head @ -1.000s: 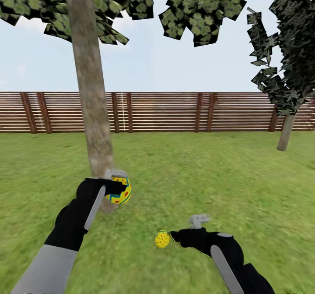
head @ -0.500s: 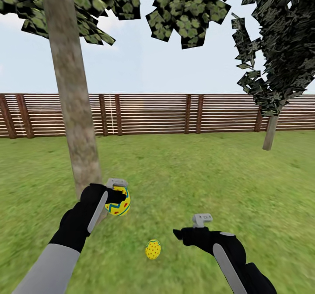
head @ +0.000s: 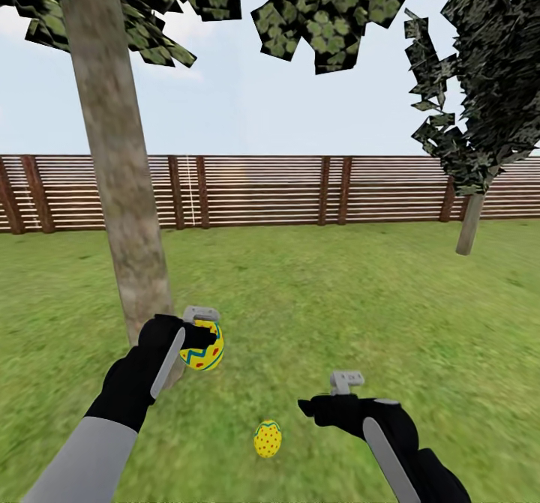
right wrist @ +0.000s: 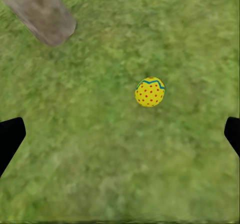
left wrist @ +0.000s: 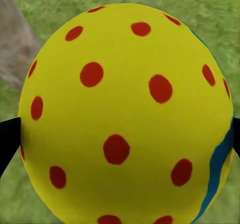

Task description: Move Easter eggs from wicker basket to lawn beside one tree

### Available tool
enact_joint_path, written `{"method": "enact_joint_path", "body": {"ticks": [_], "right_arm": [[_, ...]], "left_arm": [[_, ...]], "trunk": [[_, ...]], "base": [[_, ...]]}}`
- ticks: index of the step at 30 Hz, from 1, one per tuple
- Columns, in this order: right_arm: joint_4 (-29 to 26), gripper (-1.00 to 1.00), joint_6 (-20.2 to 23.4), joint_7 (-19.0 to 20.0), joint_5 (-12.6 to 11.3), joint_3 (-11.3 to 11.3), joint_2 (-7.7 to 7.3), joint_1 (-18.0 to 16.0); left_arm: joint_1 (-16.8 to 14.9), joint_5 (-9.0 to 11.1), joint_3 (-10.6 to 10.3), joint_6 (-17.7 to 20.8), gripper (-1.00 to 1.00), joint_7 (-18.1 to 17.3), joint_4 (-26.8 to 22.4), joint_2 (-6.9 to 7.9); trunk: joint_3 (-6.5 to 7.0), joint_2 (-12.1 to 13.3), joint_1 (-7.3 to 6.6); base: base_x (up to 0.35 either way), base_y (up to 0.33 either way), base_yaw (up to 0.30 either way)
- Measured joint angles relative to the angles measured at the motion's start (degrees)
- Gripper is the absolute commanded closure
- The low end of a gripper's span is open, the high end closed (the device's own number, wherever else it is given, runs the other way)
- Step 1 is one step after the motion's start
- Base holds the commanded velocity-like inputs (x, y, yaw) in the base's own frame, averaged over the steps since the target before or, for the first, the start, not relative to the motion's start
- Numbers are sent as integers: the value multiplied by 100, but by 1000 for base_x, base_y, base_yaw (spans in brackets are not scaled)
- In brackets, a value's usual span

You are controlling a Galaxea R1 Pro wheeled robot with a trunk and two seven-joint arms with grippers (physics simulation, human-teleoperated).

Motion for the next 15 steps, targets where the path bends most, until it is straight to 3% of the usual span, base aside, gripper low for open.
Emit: {"method": "enact_joint_path", "body": {"ticks": [6,11,15], "right_arm": [[133,-100,8,1,-3,0,0,-9],[172,-100,2,1,-2,-1,-6,-10],[175,-100,2,1,-3,-1,-6,-10]], "left_arm": [[-3,-4,-3,0,100,-4,44,0],[-37,9,-4,0,100,-6,646,-99],[-47,12,-4,0,100,-3,815,-144]], "trunk": [[-56,0,-1],[-103,0,0],[-140,0,1]], "base": [[70,1,0],[101,0,0],[14,0,0]]}}
